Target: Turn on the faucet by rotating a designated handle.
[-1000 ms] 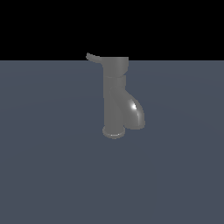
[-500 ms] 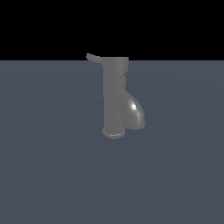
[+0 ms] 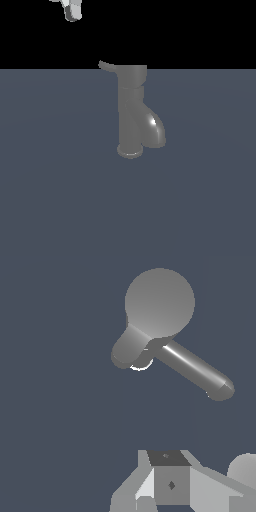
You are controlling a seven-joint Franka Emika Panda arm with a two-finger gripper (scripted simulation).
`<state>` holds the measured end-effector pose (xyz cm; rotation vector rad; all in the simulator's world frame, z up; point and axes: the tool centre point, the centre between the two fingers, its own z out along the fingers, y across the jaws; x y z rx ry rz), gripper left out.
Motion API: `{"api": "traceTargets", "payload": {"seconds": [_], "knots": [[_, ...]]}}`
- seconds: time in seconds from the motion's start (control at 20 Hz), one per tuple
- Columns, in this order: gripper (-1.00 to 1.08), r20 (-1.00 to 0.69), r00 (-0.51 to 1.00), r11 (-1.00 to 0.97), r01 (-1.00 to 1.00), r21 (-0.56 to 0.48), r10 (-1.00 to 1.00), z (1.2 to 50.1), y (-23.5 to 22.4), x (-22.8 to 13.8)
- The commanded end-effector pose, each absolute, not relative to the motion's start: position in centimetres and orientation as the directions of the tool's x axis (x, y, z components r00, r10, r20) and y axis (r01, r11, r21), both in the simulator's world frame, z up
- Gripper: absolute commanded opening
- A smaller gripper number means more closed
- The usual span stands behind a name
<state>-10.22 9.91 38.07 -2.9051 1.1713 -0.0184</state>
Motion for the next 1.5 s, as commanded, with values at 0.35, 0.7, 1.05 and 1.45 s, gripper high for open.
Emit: {"api": "traceTargets", "payload": {"seconds": [0.35, 0.7, 1.05, 1.45], "knots": [[-1.00, 0.002, 0.555, -0.555, -0.832, -0.011, -0.832, 34.9, 9.8, -5.3], [-1.00, 0.000, 0.416, -0.416, -0.909, -0.007, -0.909, 32.5, 9.0, -1.7], [-1.00, 0.000, 0.301, -0.301, -0.954, -0.003, -0.954, 30.8, 7.9, 0.9], [-1.00, 0.000, 0.231, -0.231, -0.973, 0.000, -0.973, 29.8, 7.1, 2.4]]}}
